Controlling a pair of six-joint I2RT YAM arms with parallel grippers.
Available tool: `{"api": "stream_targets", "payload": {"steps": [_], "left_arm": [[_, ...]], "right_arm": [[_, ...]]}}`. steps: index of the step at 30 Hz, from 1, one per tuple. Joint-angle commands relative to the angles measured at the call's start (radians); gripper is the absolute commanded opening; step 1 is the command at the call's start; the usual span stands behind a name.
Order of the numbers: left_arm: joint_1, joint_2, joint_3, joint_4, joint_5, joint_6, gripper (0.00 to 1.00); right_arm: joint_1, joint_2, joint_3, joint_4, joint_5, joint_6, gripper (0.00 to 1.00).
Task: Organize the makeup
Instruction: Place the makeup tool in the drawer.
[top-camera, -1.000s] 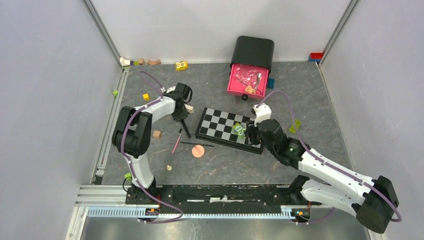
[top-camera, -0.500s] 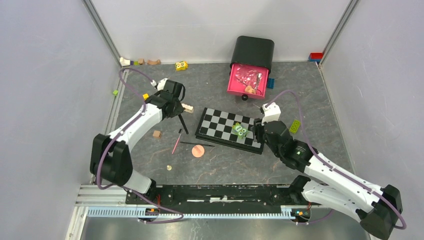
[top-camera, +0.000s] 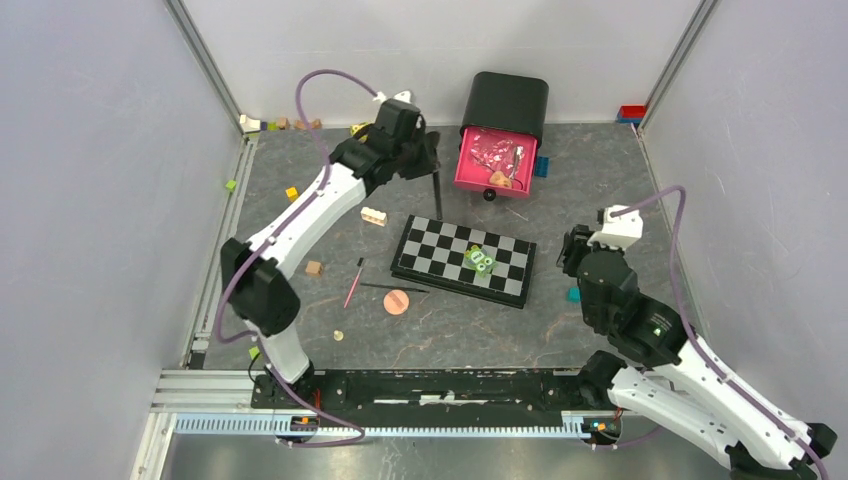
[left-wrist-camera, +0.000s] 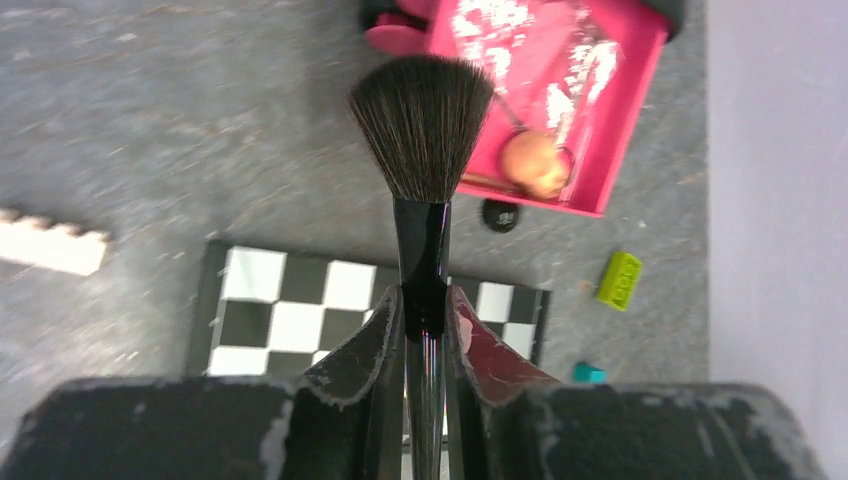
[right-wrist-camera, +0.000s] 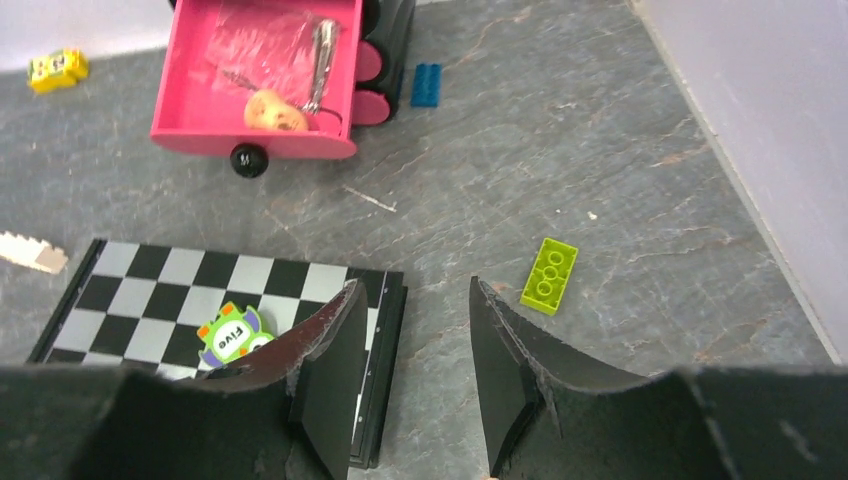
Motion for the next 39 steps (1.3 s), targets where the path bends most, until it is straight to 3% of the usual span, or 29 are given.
{"api": "stream_targets", "payload": {"steps": [1,8,12,32,39], "left_arm": [[-0.032,0.147,0.207,-0.008,0.104,0.037,0.03],[-0.071,0.394,0.522,-0.032,0.194,-0.009,0.02],[-0.073,0.496,0.608,-0.036,0.227,-0.06,0.02],[-0.078,0.629,0.626,0.171,0.099,-0.423,0.02],[-0.078,0.665,0.631,0.171,0.052,-0.506,0.02]], "right_arm": [[-0.002,-0.027,0.055,-0.093,0.087,0.067,0.48],[-0.001,-0.052,0.049,-0.122,0.066,0.101,0.49],[-0.001,-0.067,0.055,-0.143,0.07,0.113,0.48],[-0.001,-0.108,0.048,-0.191,0.093,0.123,0.48],[-0.002,-0.12,0.042,-0.198,0.106,0.125,0.48]]}}
